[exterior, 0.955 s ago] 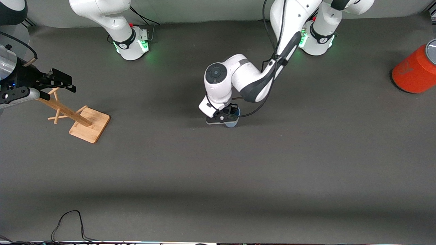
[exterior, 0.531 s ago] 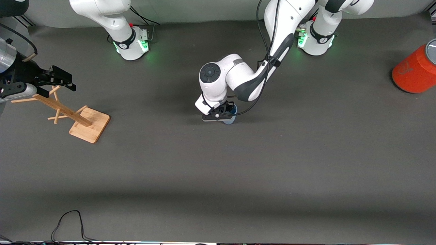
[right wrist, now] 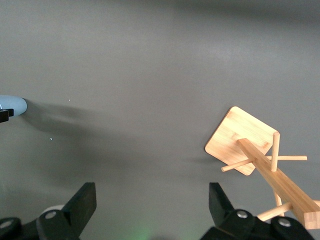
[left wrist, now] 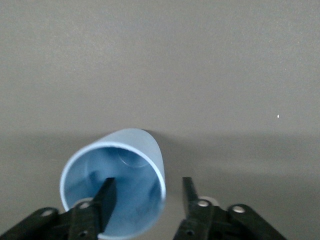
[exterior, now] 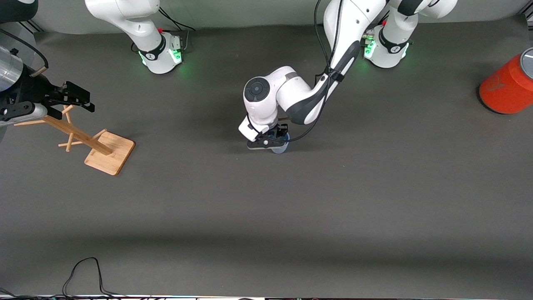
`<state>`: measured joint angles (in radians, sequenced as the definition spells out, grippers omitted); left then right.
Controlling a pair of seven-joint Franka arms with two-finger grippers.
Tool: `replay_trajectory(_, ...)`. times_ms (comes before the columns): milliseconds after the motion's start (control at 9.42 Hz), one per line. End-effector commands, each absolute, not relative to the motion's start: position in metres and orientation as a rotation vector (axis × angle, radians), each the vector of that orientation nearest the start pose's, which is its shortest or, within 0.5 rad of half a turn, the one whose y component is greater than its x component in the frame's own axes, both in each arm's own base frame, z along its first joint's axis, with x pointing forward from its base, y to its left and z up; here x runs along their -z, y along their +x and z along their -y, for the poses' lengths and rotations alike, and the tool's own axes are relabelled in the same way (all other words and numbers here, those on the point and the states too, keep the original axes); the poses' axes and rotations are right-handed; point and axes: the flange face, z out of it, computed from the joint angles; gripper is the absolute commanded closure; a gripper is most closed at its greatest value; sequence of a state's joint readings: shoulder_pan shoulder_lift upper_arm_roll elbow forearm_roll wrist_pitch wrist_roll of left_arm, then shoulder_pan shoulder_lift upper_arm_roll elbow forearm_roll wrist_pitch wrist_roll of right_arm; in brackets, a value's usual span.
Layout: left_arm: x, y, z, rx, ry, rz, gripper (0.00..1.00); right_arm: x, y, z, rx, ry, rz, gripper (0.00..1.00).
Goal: Rotate and upright cup with both arms
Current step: 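Rotate the held cup upright with the left gripper, then set the cup upright on the table and open the left gripper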
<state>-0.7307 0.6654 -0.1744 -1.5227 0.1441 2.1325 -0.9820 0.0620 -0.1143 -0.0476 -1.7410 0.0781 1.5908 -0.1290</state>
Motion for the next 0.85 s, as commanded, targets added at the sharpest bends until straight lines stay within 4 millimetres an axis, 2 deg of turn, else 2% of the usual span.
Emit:
replay_trajectory(0,-0.288,0.463,0.541,0.016,-3.097,0.070,0.00,-0.612,0.511,-0.012,-0.030,-3.058,0.185,0.00)
replay_trajectory(106,-0.292,0.466,0.540,0.028,-3.100,0.074,0.00,-0.614,0.511,-0.009,-0.022,-3.058,0.178,0.00)
replay_trajectory(212,-0.301,0.480,0.532,0.038,-3.101,0.108,0.00,-0.616,0.511,-0.007,-0.017,-3.058,0.180,0.00)
replay_trajectory(425,-0.351,0.523,0.503,0.051,-3.080,0.033,0.00,-0.615,0.511,-0.009,-0.020,-3.058,0.180,0.00)
replay_trajectory(531,-0.373,0.553,0.472,0.047,-3.085,0.017,0.00,-0.617,0.511,-0.008,-0.015,-3.060,0.178,0.00)
replay_trajectory(743,-0.428,0.599,0.388,0.057,-3.091,-0.032,0.00,-0.619,0.511,-0.003,0.001,-3.061,0.157,0.00)
